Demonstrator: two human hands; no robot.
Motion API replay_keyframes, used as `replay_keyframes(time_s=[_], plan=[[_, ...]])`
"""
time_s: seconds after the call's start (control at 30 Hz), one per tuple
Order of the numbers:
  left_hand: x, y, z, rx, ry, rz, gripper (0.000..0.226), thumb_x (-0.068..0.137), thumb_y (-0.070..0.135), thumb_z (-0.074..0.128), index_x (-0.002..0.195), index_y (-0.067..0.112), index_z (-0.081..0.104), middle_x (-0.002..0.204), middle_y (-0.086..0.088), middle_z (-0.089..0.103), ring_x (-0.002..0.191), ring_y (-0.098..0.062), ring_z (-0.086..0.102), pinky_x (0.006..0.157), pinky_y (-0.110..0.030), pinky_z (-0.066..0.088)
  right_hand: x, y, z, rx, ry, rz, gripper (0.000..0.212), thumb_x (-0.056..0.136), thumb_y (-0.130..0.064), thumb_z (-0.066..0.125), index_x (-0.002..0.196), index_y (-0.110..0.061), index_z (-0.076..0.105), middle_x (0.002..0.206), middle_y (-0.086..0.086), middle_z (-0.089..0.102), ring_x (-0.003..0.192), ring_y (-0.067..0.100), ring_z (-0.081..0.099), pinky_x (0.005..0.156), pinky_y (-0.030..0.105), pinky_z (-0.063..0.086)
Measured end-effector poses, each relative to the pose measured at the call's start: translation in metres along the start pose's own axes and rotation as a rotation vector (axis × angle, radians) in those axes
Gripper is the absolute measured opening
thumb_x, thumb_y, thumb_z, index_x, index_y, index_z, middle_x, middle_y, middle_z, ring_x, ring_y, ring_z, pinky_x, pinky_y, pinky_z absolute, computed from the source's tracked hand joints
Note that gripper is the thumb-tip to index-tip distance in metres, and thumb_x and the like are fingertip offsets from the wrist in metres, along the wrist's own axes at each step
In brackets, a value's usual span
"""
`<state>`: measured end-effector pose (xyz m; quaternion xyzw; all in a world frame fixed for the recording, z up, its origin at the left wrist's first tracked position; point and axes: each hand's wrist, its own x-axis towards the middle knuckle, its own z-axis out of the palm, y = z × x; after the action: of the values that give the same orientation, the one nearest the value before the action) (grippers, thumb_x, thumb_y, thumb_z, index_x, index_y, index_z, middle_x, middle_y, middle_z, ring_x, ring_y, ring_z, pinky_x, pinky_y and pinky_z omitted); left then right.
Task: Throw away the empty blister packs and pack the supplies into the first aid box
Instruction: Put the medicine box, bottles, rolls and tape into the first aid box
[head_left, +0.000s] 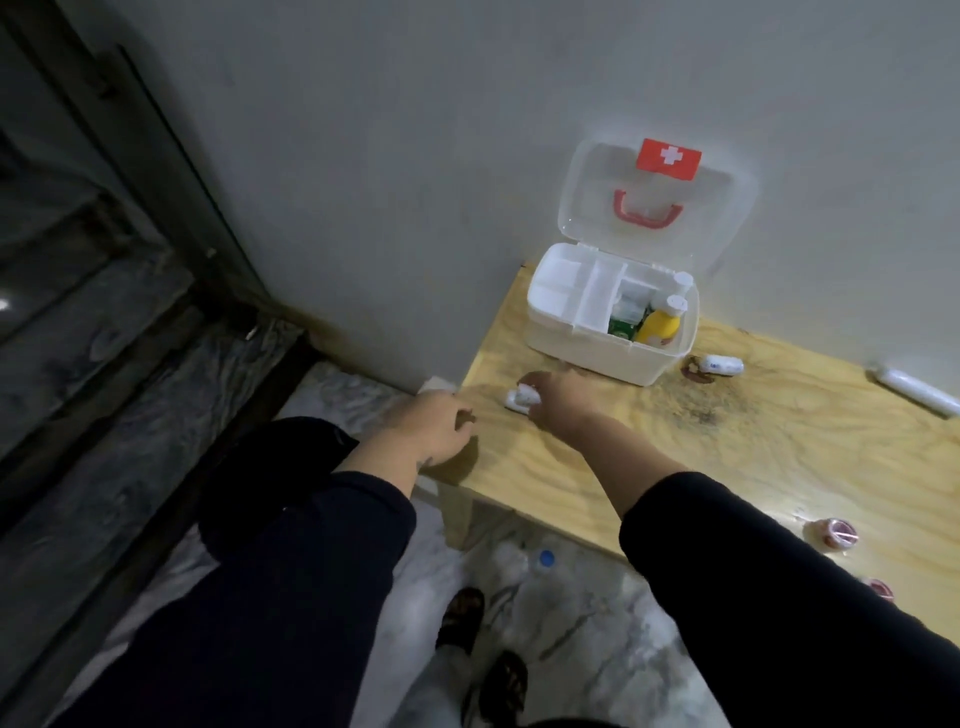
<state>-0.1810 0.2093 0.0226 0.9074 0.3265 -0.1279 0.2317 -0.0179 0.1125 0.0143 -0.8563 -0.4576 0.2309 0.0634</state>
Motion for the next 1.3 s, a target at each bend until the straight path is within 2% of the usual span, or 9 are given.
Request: replay_keyframes(time_s=[0.13, 0.3, 0.47, 0.63, 0.8, 0.93, 1.07, 1.17, 1.3], plan=[[-0.014, -0.008, 0.003, 0.003, -0.042, -0.044, 0.038, 0.097, 0.036, 0.044, 0.128, 0.02, 0.059, 0.13, -0.007, 0.061, 0.113, -0.027, 0.059, 0.093, -0.042, 0.051, -0.003, -0.004, 0.006, 0.024, 0.035, 0.025, 0.029, 0.082, -0.019, 0.059, 0.109, -0.024, 0.066, 0.107, 0.011, 0.07, 0.098, 0.033, 0.065, 0.076, 0.031, 0.05], [-0.007, -0.006, -0.008, 0.0, -0.071, -0.04, 0.042, 0.097, 0.036, 0.047, 0.134, 0.017, 0.055, 0.134, -0.008, 0.058, 0.116, -0.028, 0.057, 0.095, -0.041, 0.05, -0.009, -0.008, -0.008, 0.216, 0.078, 0.066, 0.032, 0.082, -0.023, 0.066, 0.113, -0.016, 0.065, 0.104, 0.006, 0.068, 0.1, 0.03, 0.063, 0.072, 0.028, 0.042], [0.02, 0.013, -0.039, 0.012, -0.025, 0.029, 0.051, 0.096, 0.037, 0.051, 0.143, 0.022, 0.042, 0.145, -0.008, 0.048, 0.129, -0.032, 0.048, 0.103, -0.04, 0.044, -0.014, -0.011, -0.061, 0.426, 0.295, 0.141, 0.045, 0.077, -0.027, 0.073, 0.121, -0.02, 0.064, 0.113, 0.004, 0.071, 0.1, 0.021, 0.064, 0.074, 0.024, 0.039], [0.053, 0.042, -0.063, -0.004, 0.103, 0.153, 0.051, 0.094, 0.036, 0.051, 0.141, 0.017, 0.041, 0.145, -0.007, 0.044, 0.126, -0.032, 0.048, 0.098, -0.039, 0.045, -0.004, 0.005, -0.105, 0.568, 0.491, 0.298, 0.05, 0.079, -0.026, 0.07, 0.128, -0.024, 0.059, 0.121, 0.007, 0.068, 0.108, 0.024, 0.065, 0.079, 0.024, 0.043], [0.092, 0.065, -0.07, 0.01, 0.15, 0.282, 0.076, 0.092, 0.047, 0.052, 0.152, 0.015, 0.02, 0.163, -0.001, 0.011, 0.149, -0.02, 0.011, 0.12, -0.035, 0.015, 0.02, 0.025, -0.122, 0.667, 0.742, 0.368, 0.05, 0.082, -0.021, 0.068, 0.13, -0.021, 0.057, 0.122, 0.012, 0.067, 0.111, 0.027, 0.062, 0.088, 0.029, 0.047], [0.126, 0.076, -0.068, 0.148, 0.074, 0.366, 0.081, 0.092, 0.056, 0.045, 0.154, 0.014, 0.013, 0.164, -0.002, 0.004, 0.151, -0.019, 0.003, 0.123, -0.038, 0.007, 0.039, 0.032, -0.11, 0.751, 0.882, 0.382, 0.042, 0.087, -0.036, 0.064, 0.128, -0.028, 0.056, 0.109, 0.006, 0.068, 0.093, 0.021, 0.063, 0.079, 0.033, 0.054], [0.142, 0.082, -0.061, 0.25, 0.041, 0.418, 0.083, 0.092, 0.061, 0.037, 0.153, 0.011, 0.012, 0.163, -0.006, 0.009, 0.15, -0.022, 0.01, 0.122, -0.04, 0.008, 0.048, 0.038, -0.093, 0.696, 0.896, 0.43, 0.039, 0.087, -0.036, 0.059, 0.126, -0.04, 0.053, 0.113, 0.001, 0.068, 0.095, 0.017, 0.062, 0.075, 0.025, 0.046], [0.144, 0.08, -0.056, 0.24, 0.081, 0.443, 0.084, 0.091, 0.062, 0.04, 0.152, 0.01, 0.015, 0.162, -0.006, 0.015, 0.149, -0.023, 0.015, 0.121, -0.04, 0.01, 0.047, 0.039, -0.076, 0.656, 0.838, 0.459, 0.043, 0.087, -0.02, 0.061, 0.128, -0.031, 0.055, 0.119, 0.002, 0.066, 0.108, 0.018, 0.06, 0.081, 0.019, 0.038], [0.145, 0.079, -0.057, 0.246, 0.065, 0.457, 0.085, 0.09, 0.062, 0.043, 0.152, 0.01, 0.017, 0.162, -0.004, 0.018, 0.149, -0.021, 0.015, 0.12, -0.039, 0.011, 0.045, 0.04, -0.073, 0.608, 0.733, 0.535, 0.034, 0.089, -0.016, 0.059, 0.123, -0.02, 0.058, 0.099, 0.003, 0.066, 0.098, 0.021, 0.064, 0.073, 0.019, 0.036]])
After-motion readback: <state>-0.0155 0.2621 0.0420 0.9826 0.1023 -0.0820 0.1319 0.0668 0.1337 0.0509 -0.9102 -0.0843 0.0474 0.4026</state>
